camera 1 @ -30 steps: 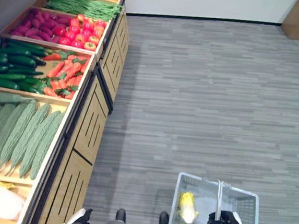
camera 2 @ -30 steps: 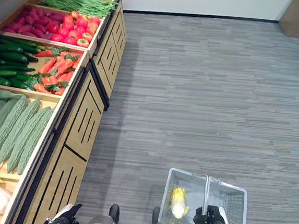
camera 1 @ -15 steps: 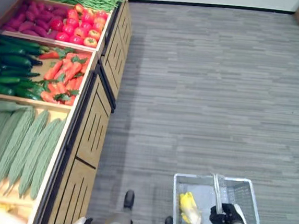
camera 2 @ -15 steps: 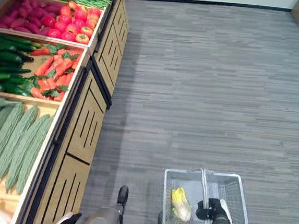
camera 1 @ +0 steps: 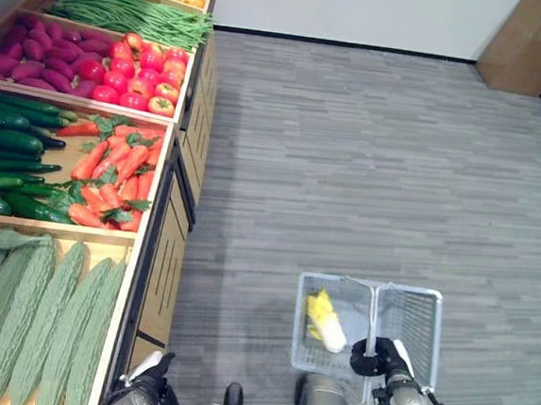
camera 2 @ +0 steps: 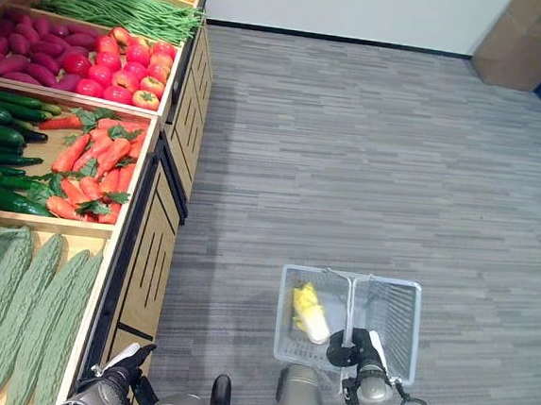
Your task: Get the vegetables into the basket
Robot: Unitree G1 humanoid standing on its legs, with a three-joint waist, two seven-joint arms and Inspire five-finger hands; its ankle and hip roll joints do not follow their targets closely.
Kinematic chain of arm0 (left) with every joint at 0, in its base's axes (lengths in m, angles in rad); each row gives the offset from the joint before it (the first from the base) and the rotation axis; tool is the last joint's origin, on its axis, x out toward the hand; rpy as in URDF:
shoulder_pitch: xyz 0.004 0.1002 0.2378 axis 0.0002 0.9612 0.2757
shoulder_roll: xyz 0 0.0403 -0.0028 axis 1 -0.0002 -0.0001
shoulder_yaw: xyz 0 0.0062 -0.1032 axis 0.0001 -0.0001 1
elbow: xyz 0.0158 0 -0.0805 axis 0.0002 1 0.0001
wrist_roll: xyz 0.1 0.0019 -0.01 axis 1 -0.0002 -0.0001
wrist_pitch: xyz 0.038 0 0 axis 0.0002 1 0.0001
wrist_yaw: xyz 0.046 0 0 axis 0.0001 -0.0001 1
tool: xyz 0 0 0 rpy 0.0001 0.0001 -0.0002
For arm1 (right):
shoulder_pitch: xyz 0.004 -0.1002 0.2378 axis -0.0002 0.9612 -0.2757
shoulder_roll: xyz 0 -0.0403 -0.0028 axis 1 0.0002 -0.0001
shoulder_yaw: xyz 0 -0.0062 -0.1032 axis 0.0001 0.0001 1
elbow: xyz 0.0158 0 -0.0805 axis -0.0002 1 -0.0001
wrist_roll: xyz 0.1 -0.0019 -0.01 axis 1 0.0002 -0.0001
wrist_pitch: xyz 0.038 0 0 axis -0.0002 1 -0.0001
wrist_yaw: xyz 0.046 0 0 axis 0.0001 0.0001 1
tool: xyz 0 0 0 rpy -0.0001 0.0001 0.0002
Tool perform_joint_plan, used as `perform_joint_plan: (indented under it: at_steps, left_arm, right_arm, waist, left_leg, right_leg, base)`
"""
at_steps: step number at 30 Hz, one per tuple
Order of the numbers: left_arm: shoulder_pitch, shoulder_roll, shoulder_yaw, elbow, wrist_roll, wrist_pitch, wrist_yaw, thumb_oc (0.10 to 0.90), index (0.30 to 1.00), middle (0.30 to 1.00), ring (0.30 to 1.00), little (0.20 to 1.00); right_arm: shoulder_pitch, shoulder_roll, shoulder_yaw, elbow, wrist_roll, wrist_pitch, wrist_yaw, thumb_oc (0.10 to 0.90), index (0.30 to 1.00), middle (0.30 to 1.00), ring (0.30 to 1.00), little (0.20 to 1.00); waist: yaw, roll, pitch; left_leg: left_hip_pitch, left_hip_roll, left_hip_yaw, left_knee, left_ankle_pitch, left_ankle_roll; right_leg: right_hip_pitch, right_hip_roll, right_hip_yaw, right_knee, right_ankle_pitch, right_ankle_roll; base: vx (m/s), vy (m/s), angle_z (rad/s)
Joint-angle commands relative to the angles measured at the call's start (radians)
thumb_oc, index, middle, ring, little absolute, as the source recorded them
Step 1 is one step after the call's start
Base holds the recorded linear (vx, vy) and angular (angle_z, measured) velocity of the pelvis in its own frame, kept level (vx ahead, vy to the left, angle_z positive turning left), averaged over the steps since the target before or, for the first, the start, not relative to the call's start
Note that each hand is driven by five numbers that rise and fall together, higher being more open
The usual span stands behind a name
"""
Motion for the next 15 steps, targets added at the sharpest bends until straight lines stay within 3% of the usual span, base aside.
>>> perform_joint_plan:
  at_steps: [1, 4, 6, 8, 10, 15]
  left_arm:
    - [-0.007, 0.052, 0.017, 0.007, 0.088, -0.005, 0.023, 0.9, 1.0, 1.0, 1.0, 1.0]
    - [0.011, 0.044, 0.032, 0.013, 0.082, -0.003, 0.024, 0.9, 1.0, 1.0, 1.0, 1.0]
    - [0.026, 0.038, 0.045, 0.022, 0.077, -0.001, 0.026, 0.9, 1.0, 1.0, 1.0, 1.0]
    - [0.037, 0.034, 0.062, 0.034, 0.063, 0.003, 0.032, 0.9, 1.0, 1.0, 1.0, 1.0]
    - [0.039, 0.033, 0.065, 0.032, 0.055, 0.005, 0.036, 0.9, 1.0, 1.0, 1.0, 1.0]
    - [0.033, 0.026, 0.057, 0.034, 0.054, 0.005, 0.041, 0.9, 1.0, 1.0, 1.0, 1.0]
  right_arm:
    - [-0.008, -0.092, -0.005, -0.046, 0.019, -0.021, -0.024, 0.4, 0.3, 0.3, 0.3, 0.3]
    - [0.003, -0.098, -0.003, -0.065, 0.011, -0.021, -0.02, 0.4, 0.3, 0.3, 0.3, 0.3]
    - [0.014, -0.096, -0.003, -0.062, 0.013, -0.022, -0.014, 0.4, 0.3, 0.3, 0.3, 0.3]
    - [0.016, -0.111, 0.004, -0.061, 0.017, -0.028, -0.004, 0.4, 0.3, 0.3, 0.3, 0.3]
    - [0.021, -0.125, -0.001, -0.078, 0.016, -0.03, -0.004, 0.4, 0.3, 0.3, 0.3, 0.3]
    - [0.02, -0.147, -0.008, -0.099, 0.014, -0.034, -0.004, 0.4, 0.3, 0.3, 0.3, 0.3]
  waist:
    - [-0.019, 0.022, 0.053]
    - [-0.024, 0.021, 0.047]
    - [-0.02, 0.022, 0.032]
    - [-0.012, 0.034, 0.013]
    - [-0.014, 0.041, 0.01]
    - [-0.019, 0.055, 0.003]
  left_leg:
    - [0.024, 0.071, -0.024, 0.068, -0.054, -0.111]
    - [0.055, 0.08, -0.043, 0.09, -0.074, -0.124]
    - [0.075, 0.095, -0.05, 0.102, -0.085, -0.137]
    - [0.08, 0.144, -0.072, 0.137, -0.057, -0.17]
    - [0.084, 0.167, -0.087, 0.133, -0.04, -0.185]
    - [0.088, 0.198, -0.104, 0.114, 0.008, -0.203]
  right_leg:
    - [0.173, -0.004, 0.033, -0.131, 0.179, 0.04]
    - [0.16, 0.004, 0.032, -0.148, 0.213, 0.042]
    - [0.186, 0.011, 0.011, -0.156, 0.197, 0.031]
    - [0.202, 0.052, -0.02, -0.117, 0.151, 0.001]
    - [0.2, 0.062, -0.038, -0.09, 0.125, -0.01]
    - [0.19, 0.074, -0.058, -0.061, 0.092, -0.025]
  base:
    - [0.29, -0.14, 0.28]
    - [0.23, -0.144, 0.2]
    - [0.25, -0.227, 0.55]
    - [0.31, -0.358, 0.16]
    - [0.17, -0.221, 0.01]
    - [0.11, -0.139, 0.26]
